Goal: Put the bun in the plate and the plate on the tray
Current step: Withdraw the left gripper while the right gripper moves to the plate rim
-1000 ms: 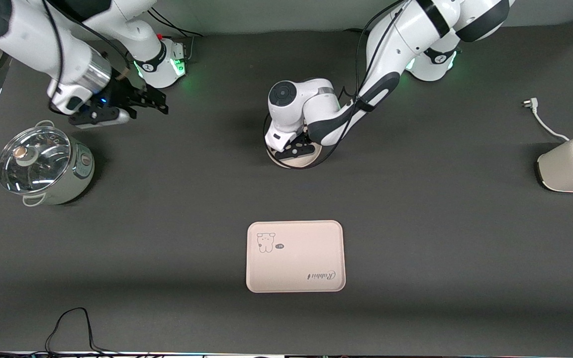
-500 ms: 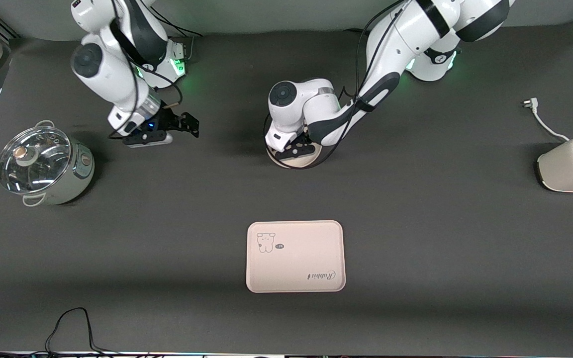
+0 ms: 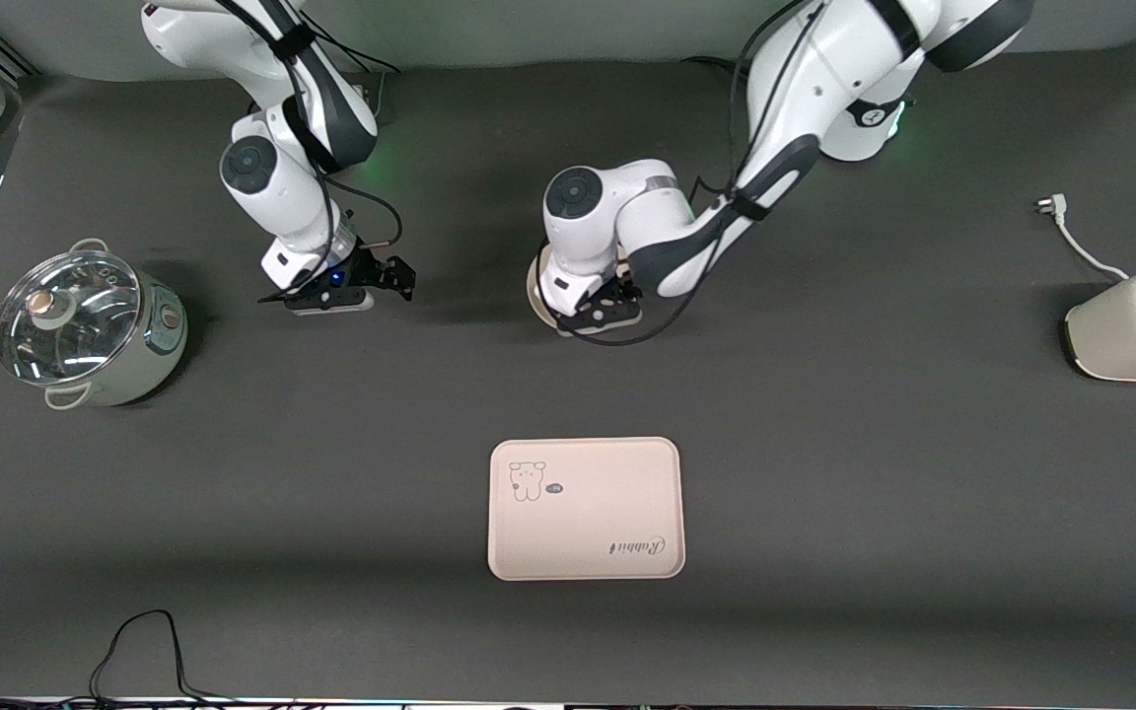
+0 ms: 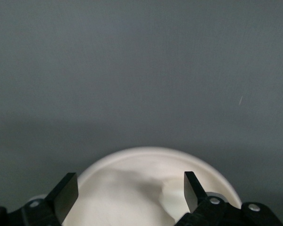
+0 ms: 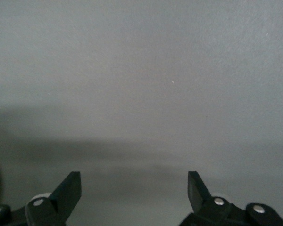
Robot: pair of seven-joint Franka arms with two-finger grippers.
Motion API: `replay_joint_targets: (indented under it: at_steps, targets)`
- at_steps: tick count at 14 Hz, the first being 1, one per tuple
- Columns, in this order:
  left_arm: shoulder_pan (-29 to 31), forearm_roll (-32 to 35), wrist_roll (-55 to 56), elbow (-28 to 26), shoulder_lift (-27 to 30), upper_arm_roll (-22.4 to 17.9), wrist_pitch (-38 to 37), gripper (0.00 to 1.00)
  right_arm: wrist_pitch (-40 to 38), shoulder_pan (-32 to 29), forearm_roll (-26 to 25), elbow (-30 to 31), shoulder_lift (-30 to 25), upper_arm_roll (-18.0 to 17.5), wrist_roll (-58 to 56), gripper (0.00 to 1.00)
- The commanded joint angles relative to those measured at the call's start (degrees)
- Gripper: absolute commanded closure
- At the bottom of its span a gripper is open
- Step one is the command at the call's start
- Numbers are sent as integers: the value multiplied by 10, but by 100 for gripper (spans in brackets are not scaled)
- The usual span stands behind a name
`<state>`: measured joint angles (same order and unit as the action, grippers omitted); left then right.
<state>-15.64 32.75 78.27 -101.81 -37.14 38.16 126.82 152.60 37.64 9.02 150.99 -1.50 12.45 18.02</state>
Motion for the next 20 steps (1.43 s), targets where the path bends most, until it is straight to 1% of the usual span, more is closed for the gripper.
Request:
replay_joint_targets:
  at_steps: [1, 3, 5, 6, 8, 9, 10, 13, 14, 16, 18, 20]
  targets:
    - [59, -13, -80, -7, 62, 15, -40, 0, 13, 24, 28, -5, 20, 0, 2, 0]
    - [149, -62, -164, 10, 86, 59, -57, 0, 35, 51, 87, -10, 37, -7, 2, 0]
    - [251, -112, -275, 40, 93, 104, -88, 0, 38, 59, 130, -28, 54, -40, 2, 0]
    - [291, -123, -332, 69, 92, 118, -117, 0, 38, 59, 150, -39, 62, -56, 6, 0]
    - [322, -126, -395, 108, 92, 119, -165, 0, 39, 60, 156, -64, 84, -89, 49, 0]
    - [334, -126, -400, 124, 91, 119, -182, 0, 39, 62, 156, -79, 97, -102, 73, 0]
    - [338, -126, -410, 136, 91, 119, -196, 0, 39, 73, 156, -96, 112, -108, 93, 0]
    - [340, -127, -443, 179, 88, 117, -243, 0, 39, 96, 150, -147, 158, -108, 137, 0]
    - [339, -134, -462, 186, 94, 108, -243, 0, 39, 103, 150, -166, 177, -107, 145, 0]
    - [330, -188, -523, 188, 125, 55, -242, 0, 39, 118, 147, -213, 220, -107, 177, 0]
    - [330, -237, -614, 187, 143, 5, -243, 0, 38, 122, 146, -225, 232, -106, 181, 0]
    - [331, -252, -683, 184, 165, -32, -248, 0, 39, 123, 146, -226, 235, -106, 181, 0]
